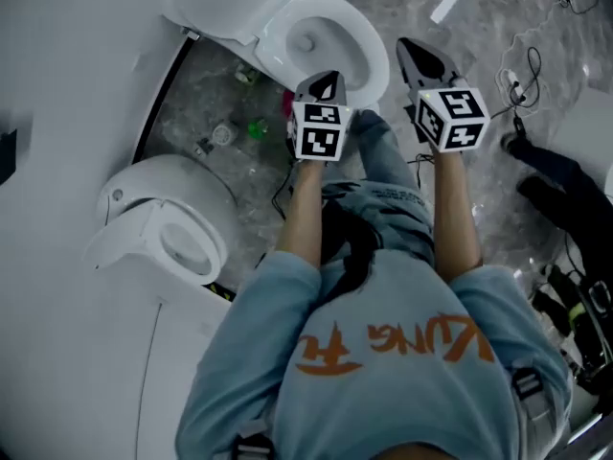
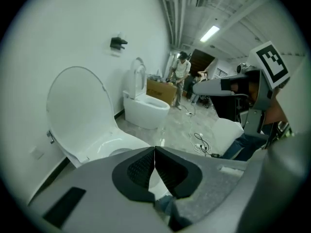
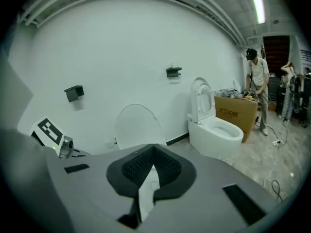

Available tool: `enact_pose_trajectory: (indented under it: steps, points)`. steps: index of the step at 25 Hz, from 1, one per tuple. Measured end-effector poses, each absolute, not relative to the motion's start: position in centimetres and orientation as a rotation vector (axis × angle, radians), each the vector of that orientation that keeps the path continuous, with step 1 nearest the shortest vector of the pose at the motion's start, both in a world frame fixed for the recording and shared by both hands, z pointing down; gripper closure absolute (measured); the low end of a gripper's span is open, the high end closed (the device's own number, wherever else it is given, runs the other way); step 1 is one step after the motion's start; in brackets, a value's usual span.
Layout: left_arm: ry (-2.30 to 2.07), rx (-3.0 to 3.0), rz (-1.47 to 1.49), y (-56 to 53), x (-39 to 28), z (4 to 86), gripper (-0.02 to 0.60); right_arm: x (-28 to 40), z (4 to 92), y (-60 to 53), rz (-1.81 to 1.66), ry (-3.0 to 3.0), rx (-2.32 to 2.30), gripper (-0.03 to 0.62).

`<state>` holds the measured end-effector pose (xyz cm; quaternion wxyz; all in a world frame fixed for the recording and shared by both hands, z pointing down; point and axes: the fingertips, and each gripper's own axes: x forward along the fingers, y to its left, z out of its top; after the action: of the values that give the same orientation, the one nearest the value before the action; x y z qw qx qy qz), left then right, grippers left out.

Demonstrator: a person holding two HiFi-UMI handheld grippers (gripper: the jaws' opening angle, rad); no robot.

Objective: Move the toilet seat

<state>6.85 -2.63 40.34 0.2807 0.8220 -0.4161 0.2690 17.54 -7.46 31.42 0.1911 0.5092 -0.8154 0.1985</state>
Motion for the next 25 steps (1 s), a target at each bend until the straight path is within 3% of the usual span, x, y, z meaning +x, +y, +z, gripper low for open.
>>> enact_pose_trajectory:
  steps: [7,22,25]
  points:
    - [-1.123,1.982,0.751,-1.1,12.7,48.5,0.578,23.2,41.9,-10.7,0.666,-2.262,1.203,0.594]
    - [-0.720,2.007,1.067,3.5,15.8,63.9,0.578,15.7,59.9,-5.4,0.600,-2.296,0.418,0.592]
    - [-0.730,2.005,1.068,4.1,15.3,66.3,0.578,14.9,62.6,-3.2,0.529,-2.249,0.223,0.553]
